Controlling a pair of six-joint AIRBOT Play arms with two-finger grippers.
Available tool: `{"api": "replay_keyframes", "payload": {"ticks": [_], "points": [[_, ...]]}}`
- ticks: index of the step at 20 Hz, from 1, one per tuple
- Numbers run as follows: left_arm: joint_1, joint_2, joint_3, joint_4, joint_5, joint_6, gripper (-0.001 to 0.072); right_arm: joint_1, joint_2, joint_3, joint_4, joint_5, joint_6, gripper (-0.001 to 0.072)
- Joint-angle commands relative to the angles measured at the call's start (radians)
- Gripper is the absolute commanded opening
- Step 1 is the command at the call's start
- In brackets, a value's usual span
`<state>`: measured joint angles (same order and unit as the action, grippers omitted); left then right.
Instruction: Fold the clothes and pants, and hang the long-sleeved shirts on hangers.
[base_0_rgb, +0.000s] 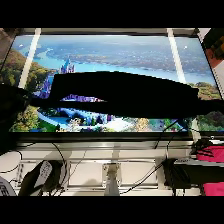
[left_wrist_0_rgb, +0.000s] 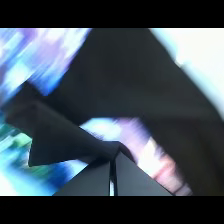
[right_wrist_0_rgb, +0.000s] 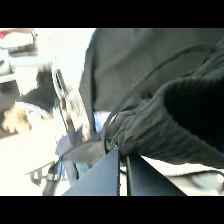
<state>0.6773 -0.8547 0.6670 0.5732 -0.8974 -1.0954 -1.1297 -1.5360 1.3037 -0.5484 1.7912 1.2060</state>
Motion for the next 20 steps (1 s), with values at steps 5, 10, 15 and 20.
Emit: {"api": "replay_keyframes", "payload": {"ticks": [5,10,15,20], "points": [[-0.402,-0.193,0.103,-0.226,0.576,0.012,0.0003,0.110,0.006,0.068,0.039,-0.478,0.210,0.0014],[-0.551,-0.577,0.373,-0.252,0.686,0.011,0.0004,0.233,-0.048,0.069,0.016,-0.789,0.336,0.0015],[-0.609,-0.888,0.644,-0.414,0.826,0.011,0.0109,0.414,-0.137,0.093,0.009,-1.149,0.419,0.0216],[-0.601,-0.906,0.723,-0.413,0.778,0.012,0.0428,0.439,-0.212,0.260,-0.198,-1.019,0.379,0.0449]]}}
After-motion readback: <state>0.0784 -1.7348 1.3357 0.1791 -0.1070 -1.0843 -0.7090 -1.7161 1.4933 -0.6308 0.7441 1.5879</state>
